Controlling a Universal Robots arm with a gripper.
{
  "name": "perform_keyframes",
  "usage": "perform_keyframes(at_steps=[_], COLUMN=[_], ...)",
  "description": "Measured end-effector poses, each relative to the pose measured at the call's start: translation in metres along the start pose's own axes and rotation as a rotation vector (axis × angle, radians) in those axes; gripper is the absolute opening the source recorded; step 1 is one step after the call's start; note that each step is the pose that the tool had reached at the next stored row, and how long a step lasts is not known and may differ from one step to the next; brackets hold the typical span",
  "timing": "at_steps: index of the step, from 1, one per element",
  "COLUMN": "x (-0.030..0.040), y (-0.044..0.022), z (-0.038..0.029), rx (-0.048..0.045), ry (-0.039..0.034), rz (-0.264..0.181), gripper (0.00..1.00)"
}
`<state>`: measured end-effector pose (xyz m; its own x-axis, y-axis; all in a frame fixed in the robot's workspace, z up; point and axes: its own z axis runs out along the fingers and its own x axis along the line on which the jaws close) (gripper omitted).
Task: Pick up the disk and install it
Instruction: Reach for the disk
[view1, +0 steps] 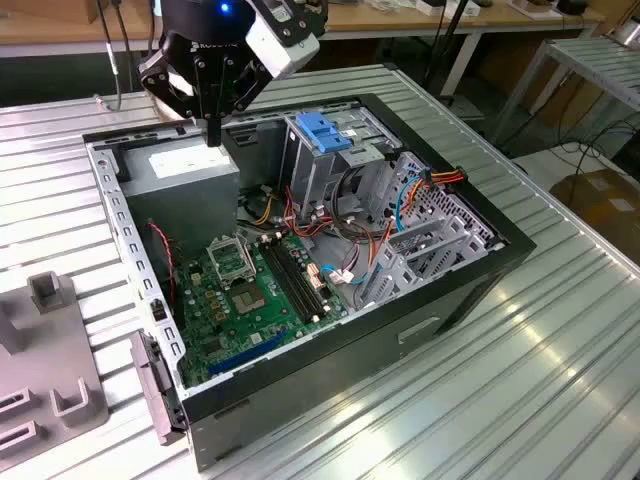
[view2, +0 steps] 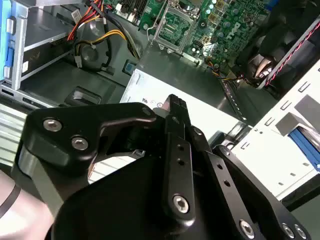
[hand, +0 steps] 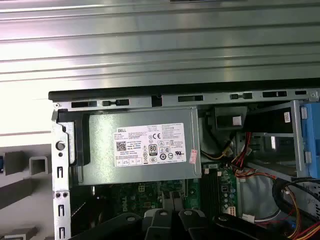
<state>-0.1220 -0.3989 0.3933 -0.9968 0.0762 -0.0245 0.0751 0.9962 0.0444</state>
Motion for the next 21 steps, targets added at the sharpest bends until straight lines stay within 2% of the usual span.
perform_keyframes(at_steps=[6,12,15,21], x=[0.0023,0.0084,0.0133,0.0288], y=[-0.0002,-0.0006,-0.0010,-0.0022], z=[0.0000,-0.0002,-0.0004,-0.0008], rx=[-0.0001,0.0000,0.0000,0.0000], ry=[0.0000,0.0000,0.0000,0.0000], rz=[0.000,0.000,0.000,0.000], gripper=[0.11,0.11,0.11,0.11])
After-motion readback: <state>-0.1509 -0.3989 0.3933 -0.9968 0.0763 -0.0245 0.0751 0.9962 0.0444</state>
